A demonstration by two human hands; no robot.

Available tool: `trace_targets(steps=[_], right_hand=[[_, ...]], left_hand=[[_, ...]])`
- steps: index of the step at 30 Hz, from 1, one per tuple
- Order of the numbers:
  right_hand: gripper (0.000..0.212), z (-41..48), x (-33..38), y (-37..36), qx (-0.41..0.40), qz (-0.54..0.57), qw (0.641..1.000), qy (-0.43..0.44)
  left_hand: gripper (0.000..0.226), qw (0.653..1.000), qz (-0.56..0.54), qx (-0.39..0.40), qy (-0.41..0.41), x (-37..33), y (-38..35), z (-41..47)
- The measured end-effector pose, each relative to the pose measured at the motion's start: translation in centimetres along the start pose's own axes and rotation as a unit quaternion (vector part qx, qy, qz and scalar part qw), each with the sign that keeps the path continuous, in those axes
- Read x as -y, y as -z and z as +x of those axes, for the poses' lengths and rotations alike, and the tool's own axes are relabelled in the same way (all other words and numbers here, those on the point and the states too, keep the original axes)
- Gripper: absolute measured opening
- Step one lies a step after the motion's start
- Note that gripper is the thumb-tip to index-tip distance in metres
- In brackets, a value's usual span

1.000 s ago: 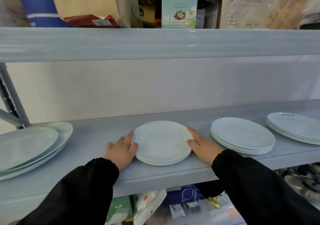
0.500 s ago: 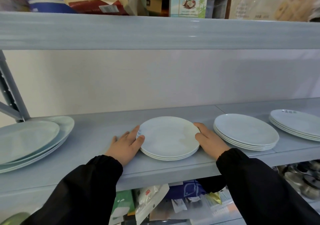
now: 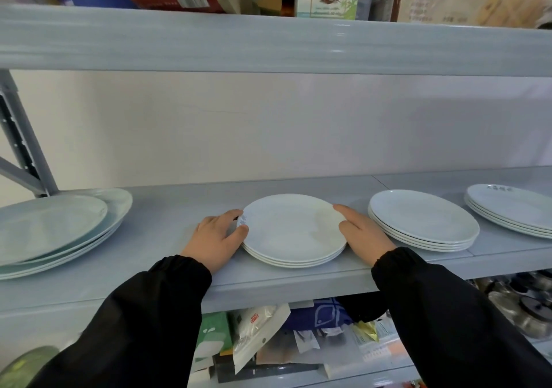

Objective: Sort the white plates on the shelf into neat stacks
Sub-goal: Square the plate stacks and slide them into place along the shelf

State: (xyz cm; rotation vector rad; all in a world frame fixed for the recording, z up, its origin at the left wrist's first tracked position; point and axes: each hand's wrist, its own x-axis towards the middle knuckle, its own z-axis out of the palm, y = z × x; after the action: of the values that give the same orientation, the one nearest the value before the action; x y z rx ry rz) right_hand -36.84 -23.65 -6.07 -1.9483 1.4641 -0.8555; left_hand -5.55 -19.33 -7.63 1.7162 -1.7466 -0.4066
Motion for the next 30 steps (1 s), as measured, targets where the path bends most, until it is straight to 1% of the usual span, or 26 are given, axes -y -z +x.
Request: trace_targets(steps=[1,3,5,8,11,21,25,30], right_hand=[[0.051,-0.1,0.1,0.1,0.001,-0.003,1.000,0.008],[0.054,-0.1,-0.1,0.1,0.006,-0.020,0.999,0.032],[0.058,0.0,-0.4,0.1,0.024,-0.045,0.998,0.043],[0.059,0.3,-0.6,0.0,0.049,-0.056,0.996,0.045],[0.062,0.4,-0.6,0.0,0.054,-0.074,0.995,0.048],[0.061,1.2,-1.3,0.1,0.064,-0.061,0.995,0.043],[0.061,1.2,-1.4,0.4,0.074,-0.049,0.995,0.054],[0.064,1.5,-1.8,0.4,0.081,-0.054,0.993,0.067]], left_hand=[[0.060,1.000,0.009,0.001,-0.004,-0.3,0.1,-0.2],[0.077,0.999,0.048,0.019,-0.016,-0.5,0.1,-0.3],[0.082,0.996,0.083,0.034,-0.022,-0.3,-0.2,-0.1],[0.083,0.993,0.112,0.038,-0.019,-0.1,-0.3,0.2],[0.082,0.991,0.129,0.031,-0.025,-0.2,-0.4,0.2],[0.084,0.993,0.107,0.020,-0.034,-0.5,-0.3,0.1],[0.076,0.996,0.077,0.014,-0.044,0.5,-0.3,0.5],[0.064,0.995,0.087,0.021,-0.033,1.1,-0.4,0.5]])
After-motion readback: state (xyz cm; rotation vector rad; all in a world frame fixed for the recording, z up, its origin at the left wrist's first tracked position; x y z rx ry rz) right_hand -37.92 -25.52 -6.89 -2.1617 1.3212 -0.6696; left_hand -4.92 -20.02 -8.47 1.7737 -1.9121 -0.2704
